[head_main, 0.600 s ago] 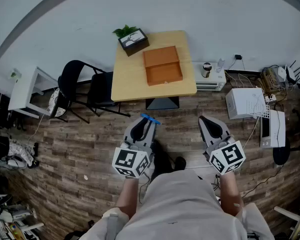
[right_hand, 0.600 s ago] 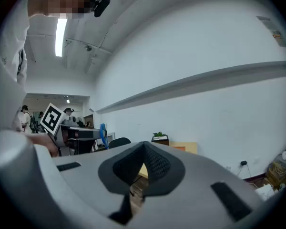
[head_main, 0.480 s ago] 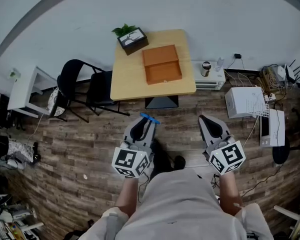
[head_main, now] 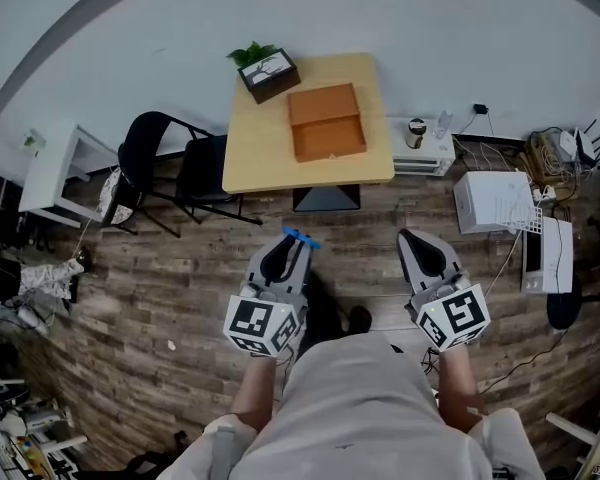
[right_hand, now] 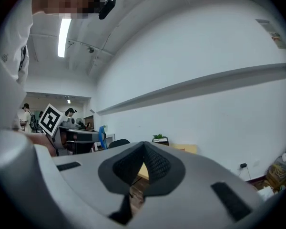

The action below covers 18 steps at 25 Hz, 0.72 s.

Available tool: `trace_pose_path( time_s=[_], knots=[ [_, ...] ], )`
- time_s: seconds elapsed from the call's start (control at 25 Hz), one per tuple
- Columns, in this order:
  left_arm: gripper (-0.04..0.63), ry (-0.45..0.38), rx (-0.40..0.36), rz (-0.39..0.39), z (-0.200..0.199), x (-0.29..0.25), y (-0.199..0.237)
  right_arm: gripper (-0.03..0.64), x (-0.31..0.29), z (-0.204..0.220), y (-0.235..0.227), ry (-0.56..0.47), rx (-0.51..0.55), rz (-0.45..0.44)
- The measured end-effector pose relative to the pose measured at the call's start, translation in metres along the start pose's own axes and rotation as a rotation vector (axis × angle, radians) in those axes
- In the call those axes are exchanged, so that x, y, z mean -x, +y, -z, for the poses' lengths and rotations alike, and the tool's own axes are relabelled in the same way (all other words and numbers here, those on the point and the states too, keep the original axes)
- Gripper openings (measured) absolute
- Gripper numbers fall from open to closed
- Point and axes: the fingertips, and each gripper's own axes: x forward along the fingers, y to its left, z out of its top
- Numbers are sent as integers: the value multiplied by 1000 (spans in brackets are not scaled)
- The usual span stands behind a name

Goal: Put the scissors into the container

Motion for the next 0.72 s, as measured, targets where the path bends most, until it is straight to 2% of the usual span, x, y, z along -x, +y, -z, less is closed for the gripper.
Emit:
trace_pose_path(
  time_s=[0.32,0.72],
  knots=[
    [80,9,4,-17,5,2,-8,-2,4,17,0,49,-26,-29],
    [79,24,20,-14,11,-13,20,-2,-24,22,-5,73,-23,-22]
  ],
)
